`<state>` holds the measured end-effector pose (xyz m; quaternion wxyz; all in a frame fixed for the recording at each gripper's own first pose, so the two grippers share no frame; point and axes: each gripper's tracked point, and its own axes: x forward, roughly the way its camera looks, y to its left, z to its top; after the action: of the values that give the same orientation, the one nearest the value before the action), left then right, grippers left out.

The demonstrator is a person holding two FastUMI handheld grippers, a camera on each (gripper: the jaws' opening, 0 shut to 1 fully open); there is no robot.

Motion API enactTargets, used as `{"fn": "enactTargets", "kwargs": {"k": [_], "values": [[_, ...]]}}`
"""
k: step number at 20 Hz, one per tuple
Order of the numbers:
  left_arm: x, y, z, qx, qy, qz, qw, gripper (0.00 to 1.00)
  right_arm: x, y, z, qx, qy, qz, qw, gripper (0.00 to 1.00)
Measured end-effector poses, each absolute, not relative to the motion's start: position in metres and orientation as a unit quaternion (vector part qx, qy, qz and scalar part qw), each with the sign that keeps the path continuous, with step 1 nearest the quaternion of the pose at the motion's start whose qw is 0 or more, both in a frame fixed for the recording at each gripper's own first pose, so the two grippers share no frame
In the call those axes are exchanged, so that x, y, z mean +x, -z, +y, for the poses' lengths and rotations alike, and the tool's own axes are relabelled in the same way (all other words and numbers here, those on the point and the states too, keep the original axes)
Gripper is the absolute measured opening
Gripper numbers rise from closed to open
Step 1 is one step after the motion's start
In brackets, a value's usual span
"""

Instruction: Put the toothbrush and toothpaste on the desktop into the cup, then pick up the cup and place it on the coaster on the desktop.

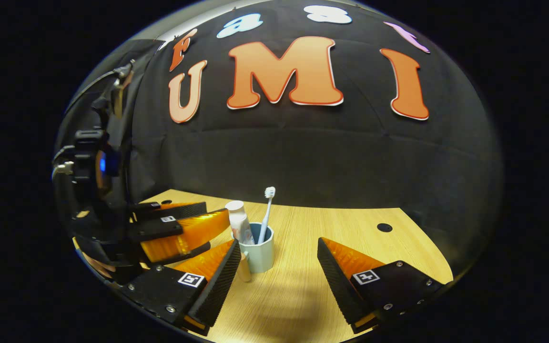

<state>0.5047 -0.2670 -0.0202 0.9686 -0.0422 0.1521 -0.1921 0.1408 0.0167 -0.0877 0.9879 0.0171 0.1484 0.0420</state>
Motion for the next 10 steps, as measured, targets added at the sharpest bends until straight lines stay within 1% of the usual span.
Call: {"fn": "enactTargets", "kwargs": {"k": [2, 3, 4, 6, 10], "values": [[0.485, 0.014, -0.244, -0.021, 0.18, 0.162, 0.97, 0.86, 0.142, 0.093, 0.026, -0.005, -0.048, 0.177, 0.983, 0.97], [0.474, 0.013, -0.23, -0.004, 0.172, 0.171, 0.97, 0.86, 0.142, 0.094, 0.03, -0.02, -0.046, 0.195, 0.979, 0.97], [0.464, 0.009, -0.218, 0.009, 0.167, 0.171, 0.971, 0.92, 0.144, 0.096, 0.032, -0.033, -0.043, 0.209, 0.976, 0.97], [0.446, -0.002, -0.192, 0.029, 0.15, 0.169, 0.974, 0.98, 0.148, 0.094, 0.036, -0.05, -0.04, 0.234, 0.97, 0.95], [0.411, -0.016, -0.147, 0.062, 0.128, 0.16, 0.977, 0.98, 0.159, 0.106, 0.062, -0.026, -0.061, 0.289, 0.955, 0.91]]}}
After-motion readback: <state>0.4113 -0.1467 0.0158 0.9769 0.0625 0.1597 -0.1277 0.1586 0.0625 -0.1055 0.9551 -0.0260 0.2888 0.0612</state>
